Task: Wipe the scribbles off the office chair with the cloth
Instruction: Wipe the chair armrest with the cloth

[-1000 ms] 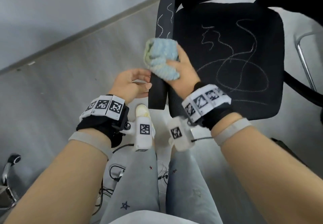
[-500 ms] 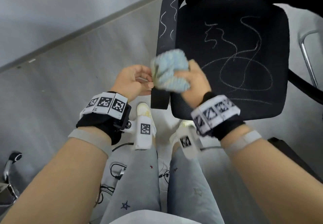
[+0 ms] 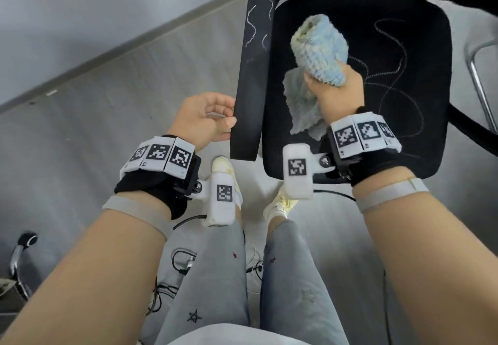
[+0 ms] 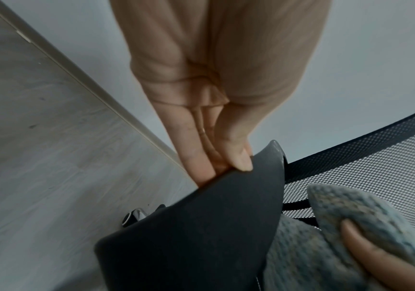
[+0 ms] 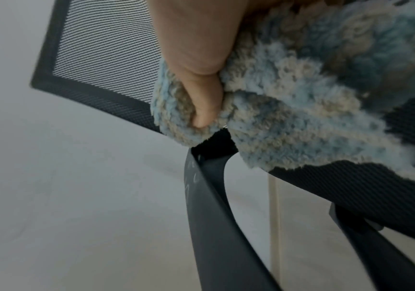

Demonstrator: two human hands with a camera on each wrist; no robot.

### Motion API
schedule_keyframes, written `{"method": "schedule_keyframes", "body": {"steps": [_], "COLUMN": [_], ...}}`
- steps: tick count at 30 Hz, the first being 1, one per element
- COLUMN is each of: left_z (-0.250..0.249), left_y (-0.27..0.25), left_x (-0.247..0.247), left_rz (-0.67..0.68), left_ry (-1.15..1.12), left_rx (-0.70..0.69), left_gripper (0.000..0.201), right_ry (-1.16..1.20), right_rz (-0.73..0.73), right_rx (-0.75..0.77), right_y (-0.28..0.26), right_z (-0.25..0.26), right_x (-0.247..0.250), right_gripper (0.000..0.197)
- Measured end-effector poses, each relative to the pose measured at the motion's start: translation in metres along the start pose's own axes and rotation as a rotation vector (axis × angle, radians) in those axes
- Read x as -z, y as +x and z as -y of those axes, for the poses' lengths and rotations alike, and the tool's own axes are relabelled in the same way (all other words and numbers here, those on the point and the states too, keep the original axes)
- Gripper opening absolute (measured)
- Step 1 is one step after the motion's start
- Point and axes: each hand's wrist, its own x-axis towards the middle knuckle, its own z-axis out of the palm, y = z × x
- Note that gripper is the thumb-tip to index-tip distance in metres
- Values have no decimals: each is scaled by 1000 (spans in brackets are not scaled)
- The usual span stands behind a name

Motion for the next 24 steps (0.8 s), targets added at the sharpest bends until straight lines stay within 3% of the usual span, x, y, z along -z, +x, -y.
{"method": "schedule_keyframes", "body": {"steps": [3, 6, 10, 12, 14, 17, 20, 24], "left_z": [-1, -4, -3, -2, -2, -3, -5, -15], "left_y": [0, 0, 0, 0, -1, -2, -3, 4], "left_x": [0, 0, 1, 1, 1, 0, 0, 0], "left_rz": [5, 21, 29, 29, 32, 47, 79, 140], "left_ry": [-27, -32, -36, -28, -28, -11, 22, 63], "left_rx": [5, 2, 16, 13, 15, 25, 55, 113], "left_gripper": [28, 30, 26, 24, 24, 27, 29, 27], "right_ry": [35, -254, -377, -221, 66, 286, 291, 107], "right_rz": [259, 522, 664, 708, 653, 414, 227, 231], "right_rx": [33, 146, -14, -59, -96, -89, -9, 136], "right_y": [-31, -57, -67, -67, -65, -55, -38, -24], "right_z": [6, -3, -20, -27, -22, -5, 11, 24], "right_x": [-1, -18, -14, -4, 6, 13, 13, 2], "right_gripper": [33, 23, 22, 21, 15, 14, 29, 16]}}
